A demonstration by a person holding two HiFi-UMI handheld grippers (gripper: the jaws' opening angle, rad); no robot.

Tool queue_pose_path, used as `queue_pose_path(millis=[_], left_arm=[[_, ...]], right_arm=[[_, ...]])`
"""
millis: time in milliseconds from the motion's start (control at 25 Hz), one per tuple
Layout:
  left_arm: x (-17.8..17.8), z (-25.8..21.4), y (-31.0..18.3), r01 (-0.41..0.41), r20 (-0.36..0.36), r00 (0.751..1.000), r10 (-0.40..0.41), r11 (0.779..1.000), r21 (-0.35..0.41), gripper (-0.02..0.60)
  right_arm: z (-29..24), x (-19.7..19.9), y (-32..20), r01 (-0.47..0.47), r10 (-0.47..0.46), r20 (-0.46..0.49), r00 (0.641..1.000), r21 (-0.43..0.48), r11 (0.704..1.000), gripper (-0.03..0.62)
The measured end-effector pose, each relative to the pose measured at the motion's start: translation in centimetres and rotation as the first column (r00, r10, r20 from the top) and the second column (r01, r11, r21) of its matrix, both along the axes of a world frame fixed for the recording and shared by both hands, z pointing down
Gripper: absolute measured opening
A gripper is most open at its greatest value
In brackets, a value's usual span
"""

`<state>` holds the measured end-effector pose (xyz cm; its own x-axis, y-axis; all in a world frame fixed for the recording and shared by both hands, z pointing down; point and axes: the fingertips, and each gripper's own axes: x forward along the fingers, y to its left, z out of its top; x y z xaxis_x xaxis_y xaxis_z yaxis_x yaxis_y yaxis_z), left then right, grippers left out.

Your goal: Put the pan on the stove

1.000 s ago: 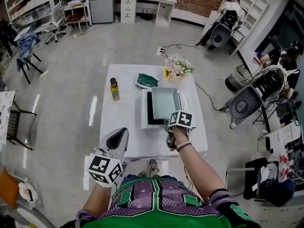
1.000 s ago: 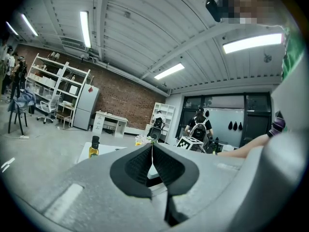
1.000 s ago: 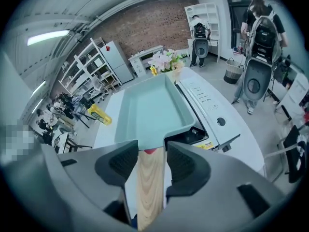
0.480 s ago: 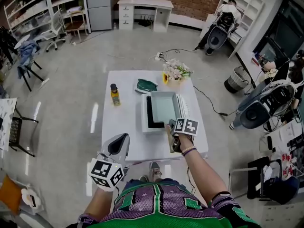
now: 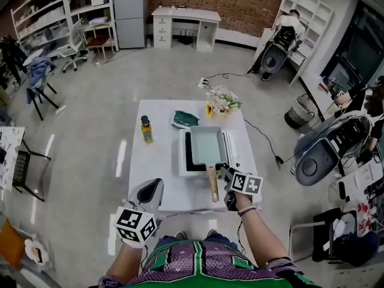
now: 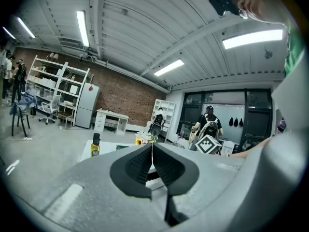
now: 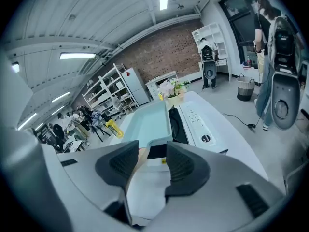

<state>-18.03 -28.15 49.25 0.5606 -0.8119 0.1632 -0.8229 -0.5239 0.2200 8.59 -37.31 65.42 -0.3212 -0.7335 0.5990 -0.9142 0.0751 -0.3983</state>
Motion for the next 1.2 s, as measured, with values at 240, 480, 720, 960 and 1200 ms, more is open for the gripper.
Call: queue_pose_path(millis=[240,480,720,960,1200], left_arm=[[0.9,-1.4,-1.0,0.054,0.03,0.998,-0.055,0.998,0.027,0.018],[2.7,-0.7,-2.8,0.048,0.068,0.997,-0.047,0.999,-0.019,0.019],[7.2,1.3,-4.5,-0.059,0.045,0.997,0.064,0.993,-0.103,0.02],[9.8,0.4,-5.4,0.017,0.04,0.999,-0.013,0.996,-0.091,0.02],[11.8,-2.8,-5.6,0.023,0.04,0.999,-0.023,1.0,-0.003,0.02]], right_arm=[[-1.6,0.4,-0.1,0.135,-0.134,-0.016,0.991,0.081,0.988,0.172],[-2.4,3.1,1.1,0.22,-0.218,-0.027,0.976,0.128,0.967,0.158],[-4.0,7.1,0.2,0.208,-0.205,-0.035,0.978,0.175,0.962,0.149],[-6.8,10.1,0.1,0.152,-0.173,0.069,0.983,0.233,0.96,0.144],[-13.7,9.8,-0.6,0.171,-0.208,0.06,0.976,0.375,0.911,0.141]])
